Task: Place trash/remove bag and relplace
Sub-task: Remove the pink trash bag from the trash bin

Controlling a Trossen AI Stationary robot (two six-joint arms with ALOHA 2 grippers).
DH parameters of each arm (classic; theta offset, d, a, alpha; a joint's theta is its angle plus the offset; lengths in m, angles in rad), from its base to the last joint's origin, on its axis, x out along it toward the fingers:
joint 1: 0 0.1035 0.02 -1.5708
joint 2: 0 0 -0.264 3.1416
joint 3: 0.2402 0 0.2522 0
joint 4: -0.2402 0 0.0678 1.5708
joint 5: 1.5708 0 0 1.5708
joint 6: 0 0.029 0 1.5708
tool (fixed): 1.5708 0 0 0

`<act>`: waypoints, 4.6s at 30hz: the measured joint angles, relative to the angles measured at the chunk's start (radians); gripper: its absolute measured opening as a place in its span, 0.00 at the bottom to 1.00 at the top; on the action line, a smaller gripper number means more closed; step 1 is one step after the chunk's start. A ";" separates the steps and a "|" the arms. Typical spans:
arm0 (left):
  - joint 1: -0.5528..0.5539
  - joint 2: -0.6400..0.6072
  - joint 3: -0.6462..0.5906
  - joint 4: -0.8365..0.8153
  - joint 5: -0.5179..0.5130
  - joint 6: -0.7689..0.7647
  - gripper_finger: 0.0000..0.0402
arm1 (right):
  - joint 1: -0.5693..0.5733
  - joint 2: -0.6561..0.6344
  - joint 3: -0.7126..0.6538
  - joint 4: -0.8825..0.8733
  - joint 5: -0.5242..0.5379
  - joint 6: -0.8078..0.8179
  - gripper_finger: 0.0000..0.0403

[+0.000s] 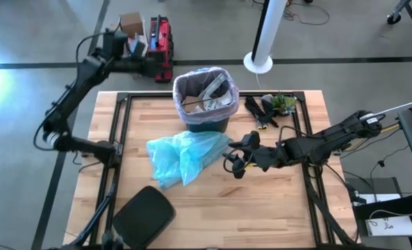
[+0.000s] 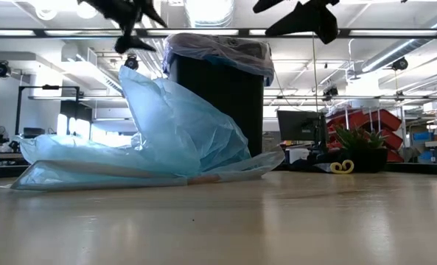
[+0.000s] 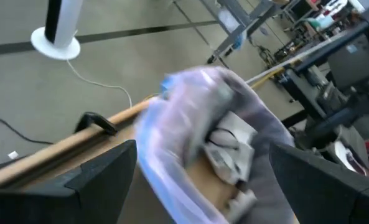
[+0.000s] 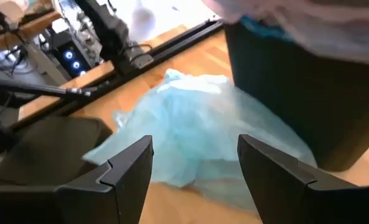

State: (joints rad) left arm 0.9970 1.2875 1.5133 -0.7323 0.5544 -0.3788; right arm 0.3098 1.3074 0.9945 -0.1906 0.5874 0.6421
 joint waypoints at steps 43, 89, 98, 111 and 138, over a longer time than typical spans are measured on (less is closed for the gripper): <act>-0.235 -0.081 -0.421 0.313 -0.180 -0.031 0.87 | 0.122 0.004 0.000 -0.194 0.113 0.256 0.57; -0.708 -0.545 -0.783 0.525 -0.823 -0.119 0.20 | -0.167 -0.198 -0.078 -0.392 -0.217 0.414 0.58; -0.621 -0.551 -0.799 0.502 -0.691 -0.056 0.31 | -0.185 -0.448 -0.442 0.161 -0.219 0.520 0.52; -0.630 -0.535 -0.804 0.553 -0.693 -0.138 0.53 | -0.220 -0.189 -0.783 1.117 0.001 0.656 0.58; -0.631 -0.448 -0.804 0.693 -0.575 -0.271 0.54 | -0.208 0.011 -0.755 1.564 -0.137 0.552 0.44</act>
State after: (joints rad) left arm 0.3664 0.8391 0.7097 -0.0390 -0.0204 -0.6495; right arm 0.1021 1.3186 0.2394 1.3731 0.4505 1.1936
